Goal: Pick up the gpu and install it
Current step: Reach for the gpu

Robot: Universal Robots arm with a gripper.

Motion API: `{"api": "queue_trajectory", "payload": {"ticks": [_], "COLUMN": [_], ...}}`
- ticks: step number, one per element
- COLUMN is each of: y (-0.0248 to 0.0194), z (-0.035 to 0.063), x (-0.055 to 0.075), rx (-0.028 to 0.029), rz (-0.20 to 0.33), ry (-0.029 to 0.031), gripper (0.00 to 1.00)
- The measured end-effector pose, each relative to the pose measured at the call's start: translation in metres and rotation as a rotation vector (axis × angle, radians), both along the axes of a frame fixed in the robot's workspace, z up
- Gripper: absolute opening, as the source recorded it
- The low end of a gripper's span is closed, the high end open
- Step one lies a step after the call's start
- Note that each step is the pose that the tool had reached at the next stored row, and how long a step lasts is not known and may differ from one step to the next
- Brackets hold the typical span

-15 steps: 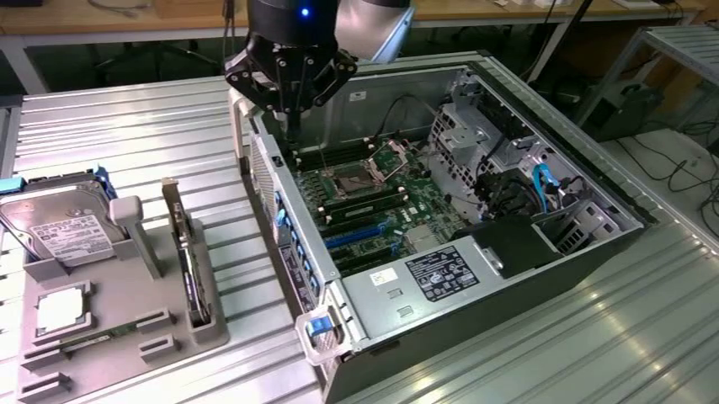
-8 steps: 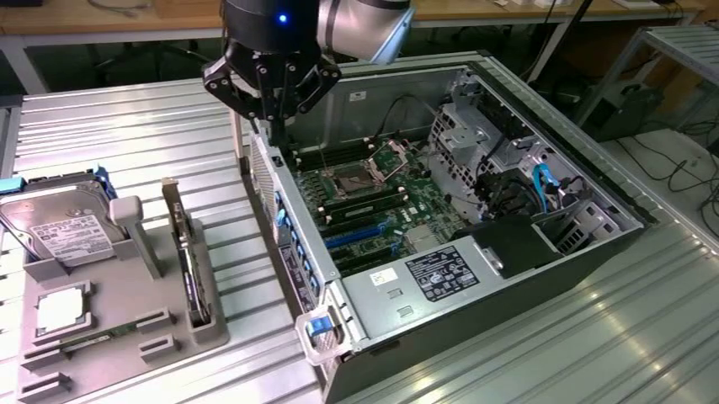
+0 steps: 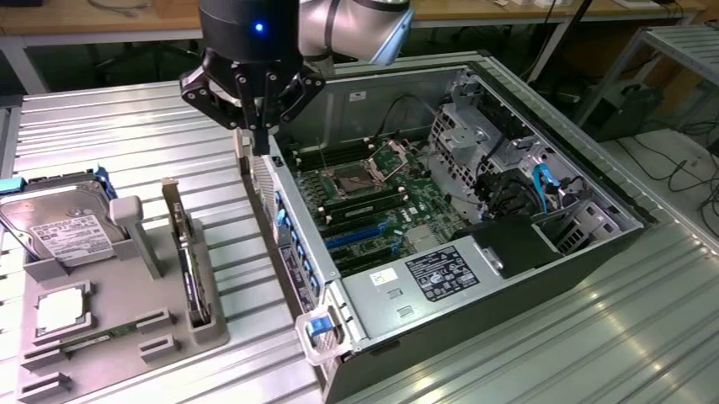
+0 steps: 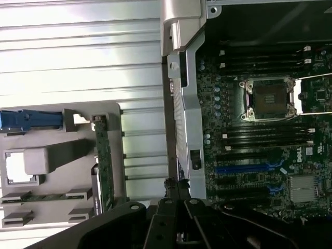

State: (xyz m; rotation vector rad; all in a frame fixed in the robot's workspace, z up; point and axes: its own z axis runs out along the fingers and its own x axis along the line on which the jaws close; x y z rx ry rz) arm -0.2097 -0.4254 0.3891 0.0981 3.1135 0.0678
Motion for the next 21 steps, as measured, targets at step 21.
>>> {"api": "queue_trajectory", "payload": {"ticks": [21], "y": [-0.0145], "z": [-0.0034], "x": [-0.040], "rx": [0.0000], "rz": [0.041], "ry": [0.0000], "gripper": [0.11]}}
